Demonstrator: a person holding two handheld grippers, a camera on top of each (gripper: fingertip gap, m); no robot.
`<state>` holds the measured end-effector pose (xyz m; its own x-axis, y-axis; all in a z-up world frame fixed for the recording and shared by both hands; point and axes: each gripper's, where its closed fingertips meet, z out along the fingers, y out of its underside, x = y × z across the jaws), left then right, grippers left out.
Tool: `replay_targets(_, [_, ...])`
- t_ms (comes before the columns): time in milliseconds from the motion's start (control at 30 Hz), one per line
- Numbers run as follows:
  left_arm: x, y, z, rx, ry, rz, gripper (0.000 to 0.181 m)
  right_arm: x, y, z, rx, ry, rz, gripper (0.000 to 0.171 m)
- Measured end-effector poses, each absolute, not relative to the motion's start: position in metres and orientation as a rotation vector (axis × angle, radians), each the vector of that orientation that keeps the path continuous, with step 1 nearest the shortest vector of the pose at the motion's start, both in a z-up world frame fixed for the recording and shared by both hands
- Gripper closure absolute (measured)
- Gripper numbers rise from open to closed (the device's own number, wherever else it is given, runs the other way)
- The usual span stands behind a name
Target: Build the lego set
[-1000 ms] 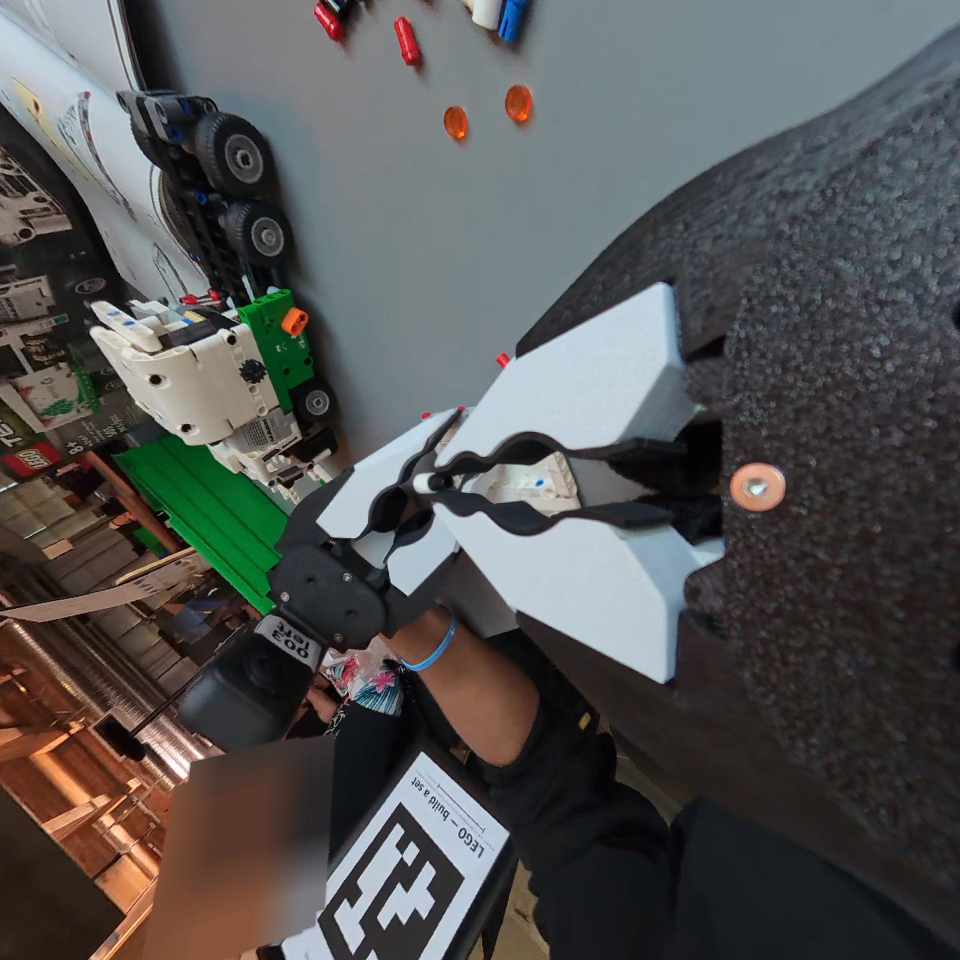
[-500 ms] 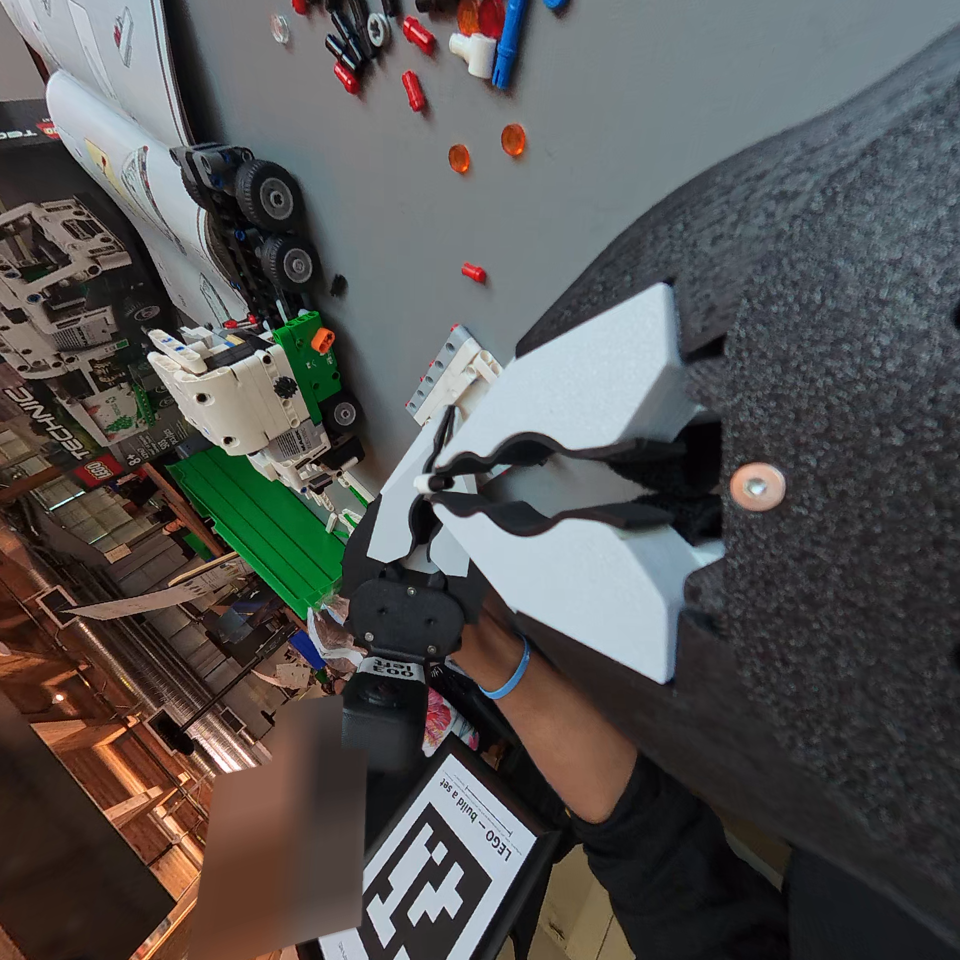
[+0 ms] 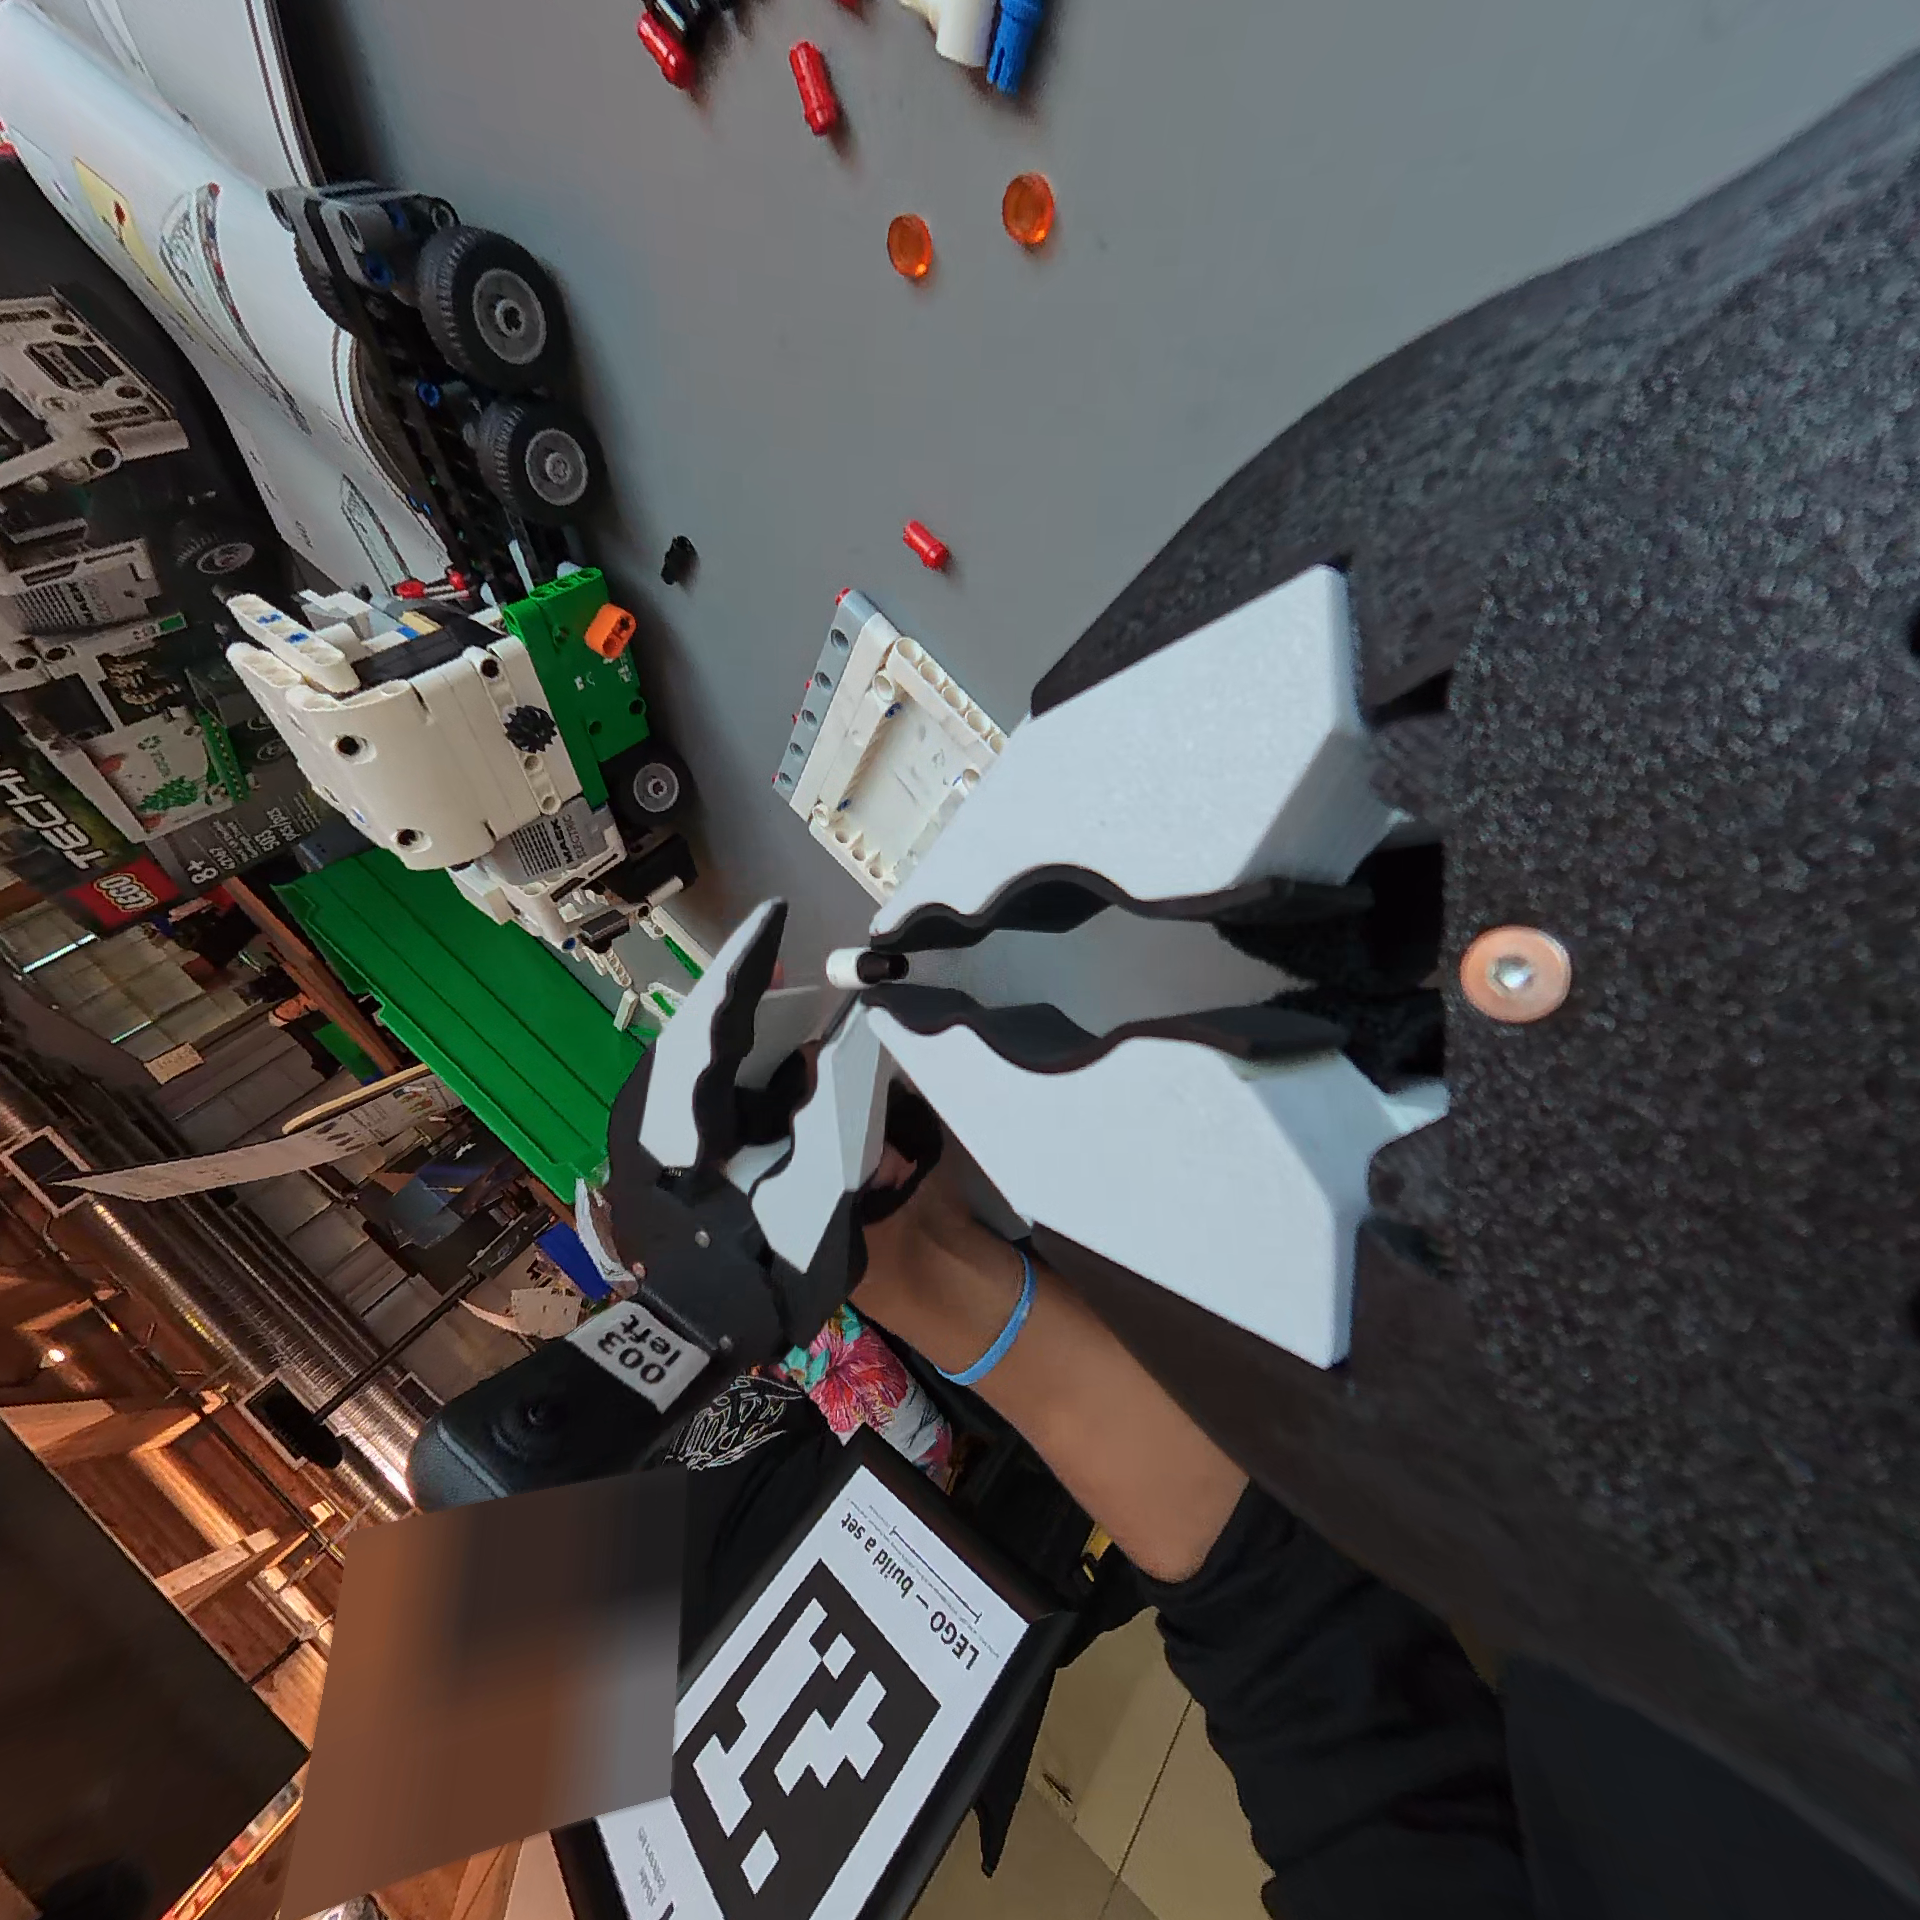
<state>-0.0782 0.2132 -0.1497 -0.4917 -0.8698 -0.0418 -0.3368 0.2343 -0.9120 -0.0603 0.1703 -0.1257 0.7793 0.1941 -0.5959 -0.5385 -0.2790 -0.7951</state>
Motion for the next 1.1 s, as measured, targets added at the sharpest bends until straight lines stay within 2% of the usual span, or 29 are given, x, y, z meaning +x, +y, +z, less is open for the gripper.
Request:
replay_targets(33, [-0.084,0.21,-0.141,-1.107,1.911,-1.317,0.155,-0.061,0.17,-0.125,-1.715,0.271,0.724,0.166])
replay_targets(467, [-0.111,0.258,-0.08,-1.245,1.209,-1.67,0.164,-0.072,0.164,-0.121,-1.7,0.214,0.746,0.166])
replay_targets(733, [-0.112,0.261,-0.081,-1.329,1.17,-1.882,0.16,-0.076,0.17,-0.125,-1.73,0.199,0.791,0.166])
replay_targets(1100, [-0.113,0.251,-0.082,-1.312,1.227,-1.918,0.16,-0.074,0.182,-0.127,-1.747,0.196,0.793,0.166])
